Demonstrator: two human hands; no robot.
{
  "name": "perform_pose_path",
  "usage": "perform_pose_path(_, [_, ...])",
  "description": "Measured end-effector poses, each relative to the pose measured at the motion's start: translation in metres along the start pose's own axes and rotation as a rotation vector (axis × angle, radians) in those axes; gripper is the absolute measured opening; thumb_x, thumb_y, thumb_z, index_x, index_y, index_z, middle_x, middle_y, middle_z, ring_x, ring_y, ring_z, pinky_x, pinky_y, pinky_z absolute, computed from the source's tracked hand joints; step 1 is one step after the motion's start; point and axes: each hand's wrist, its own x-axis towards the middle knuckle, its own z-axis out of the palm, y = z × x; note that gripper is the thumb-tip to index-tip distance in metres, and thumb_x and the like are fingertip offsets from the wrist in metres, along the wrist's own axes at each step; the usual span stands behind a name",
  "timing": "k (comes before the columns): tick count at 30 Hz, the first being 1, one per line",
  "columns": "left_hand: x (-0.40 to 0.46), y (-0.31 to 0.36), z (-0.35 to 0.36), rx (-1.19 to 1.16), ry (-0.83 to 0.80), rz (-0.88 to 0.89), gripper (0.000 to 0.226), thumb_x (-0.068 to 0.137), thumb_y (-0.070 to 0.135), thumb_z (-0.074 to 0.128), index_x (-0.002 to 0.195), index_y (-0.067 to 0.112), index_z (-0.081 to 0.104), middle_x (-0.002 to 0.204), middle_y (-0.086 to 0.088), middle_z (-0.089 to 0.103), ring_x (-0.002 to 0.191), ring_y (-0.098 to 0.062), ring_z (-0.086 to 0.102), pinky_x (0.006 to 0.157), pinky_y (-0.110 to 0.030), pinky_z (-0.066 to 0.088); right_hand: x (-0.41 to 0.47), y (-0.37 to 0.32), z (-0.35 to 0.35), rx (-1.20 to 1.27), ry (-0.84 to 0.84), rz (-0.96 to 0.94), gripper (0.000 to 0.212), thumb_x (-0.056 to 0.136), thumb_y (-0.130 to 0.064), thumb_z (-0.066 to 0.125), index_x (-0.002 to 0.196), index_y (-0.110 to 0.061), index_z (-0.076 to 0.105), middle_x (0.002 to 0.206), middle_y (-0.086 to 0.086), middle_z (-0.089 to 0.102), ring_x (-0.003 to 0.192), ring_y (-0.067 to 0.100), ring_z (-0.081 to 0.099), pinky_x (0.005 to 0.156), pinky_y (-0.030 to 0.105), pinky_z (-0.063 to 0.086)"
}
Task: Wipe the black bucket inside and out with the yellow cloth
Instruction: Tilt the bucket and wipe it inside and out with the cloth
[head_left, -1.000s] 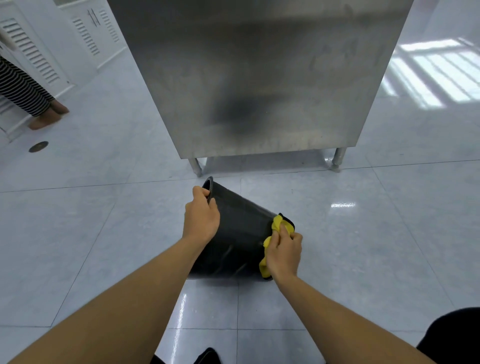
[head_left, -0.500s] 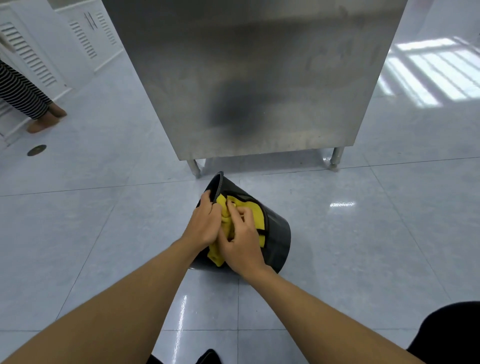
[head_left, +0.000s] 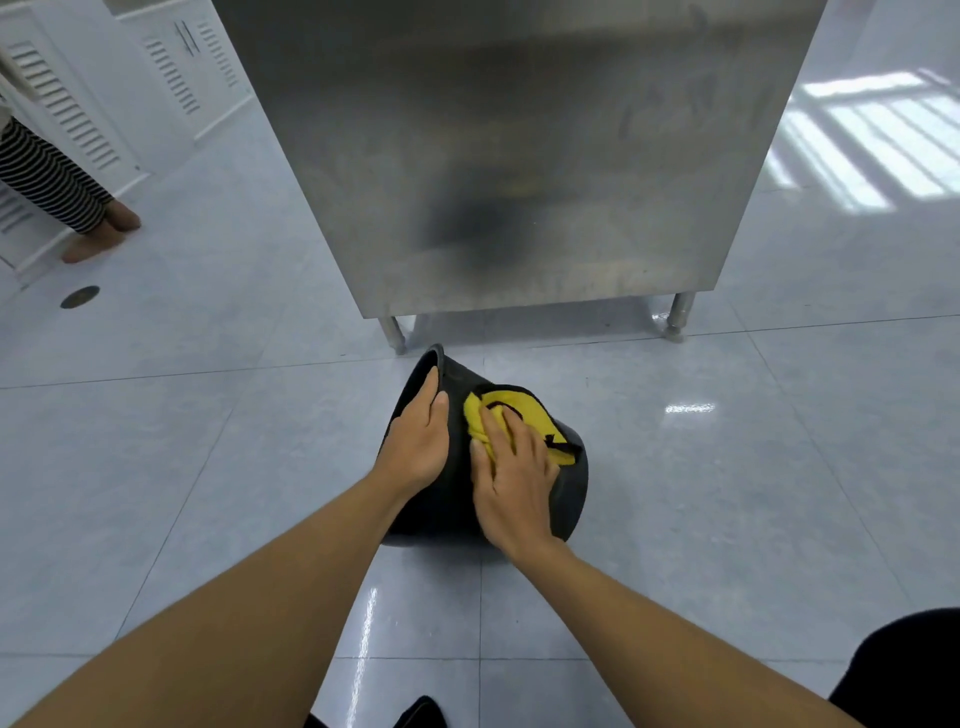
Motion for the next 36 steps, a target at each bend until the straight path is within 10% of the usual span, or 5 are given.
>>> perform_pose_path(12, [-0.007, 0.022, 0.000, -0.168, 0.055, -0.179, 0.019, 0.103, 0.019, 0.031, 0.114, 0.006, 0.038, 0.088, -0.003, 0.048, 0.075, -0.013, 0.046, 0.064, -0.032, 0.039, 0.007, 0.015, -0.008, -0.035, -0.064, 0.011, 0.049, 0.104, -0.052, 0.018, 0.152, -0.046, 0.028, 0.160, -0.017, 0.030, 0.148, 0.006, 0.021, 0.116, 0.040, 0.013])
perform_pose_path(19, [-0.011, 0.016, -0.003, -0.027, 0.001, -0.074, 0.023, 0.104, 0.018, 0.032, 0.118, 0.014, 0.050, 0.099, -0.005, 0.061, 0.081, -0.016, 0.056, 0.064, -0.026, 0.046, 0.001, 0.010, -0.009, -0.016, -0.043, 0.113, 0.054, 0.101, -0.051, 0.016, 0.152, -0.043, 0.028, 0.159, -0.012, 0.032, 0.145, 0.011, 0.023, 0.115, 0.044, 0.013])
perform_pose_path(26, [-0.011, 0.012, 0.000, 0.200, -0.036, 0.060, 0.044, 0.105, 0.025, 0.027, 0.147, 0.028, 0.041, 0.131, -0.002, 0.062, 0.115, -0.027, 0.058, 0.099, -0.038, 0.043, -0.001, -0.018, -0.007, -0.051, -0.045, -0.076, 0.051, 0.103, -0.048, 0.020, 0.154, -0.042, 0.021, 0.158, -0.005, 0.029, 0.143, 0.018, 0.022, 0.106, 0.043, 0.022])
perform_pose_path(32, [-0.006, 0.008, 0.000, 0.231, -0.068, 0.030, 0.031, 0.100, 0.011, 0.038, 0.131, 0.005, 0.037, 0.113, -0.012, 0.053, 0.090, -0.029, 0.058, 0.077, -0.041, 0.051, -0.009, 0.029, -0.013, -0.155, -0.023, 0.097, 0.053, 0.102, -0.051, 0.022, 0.155, -0.043, 0.022, 0.153, 0.001, 0.033, 0.140, 0.024, 0.029, 0.112, 0.049, 0.025])
perform_pose_path(36, [-0.004, 0.003, -0.001, 0.286, -0.037, 0.033, 0.039, 0.104, 0.011, 0.041, 0.140, 0.004, 0.029, 0.126, -0.011, 0.044, 0.083, -0.012, 0.052, 0.064, -0.017, 0.043, -0.014, 0.060, -0.017, -0.210, 0.016, 0.258, 0.048, 0.104, -0.044, 0.030, 0.152, -0.038, 0.032, 0.151, 0.005, 0.038, 0.136, 0.028, 0.032, 0.109, 0.049, 0.029])
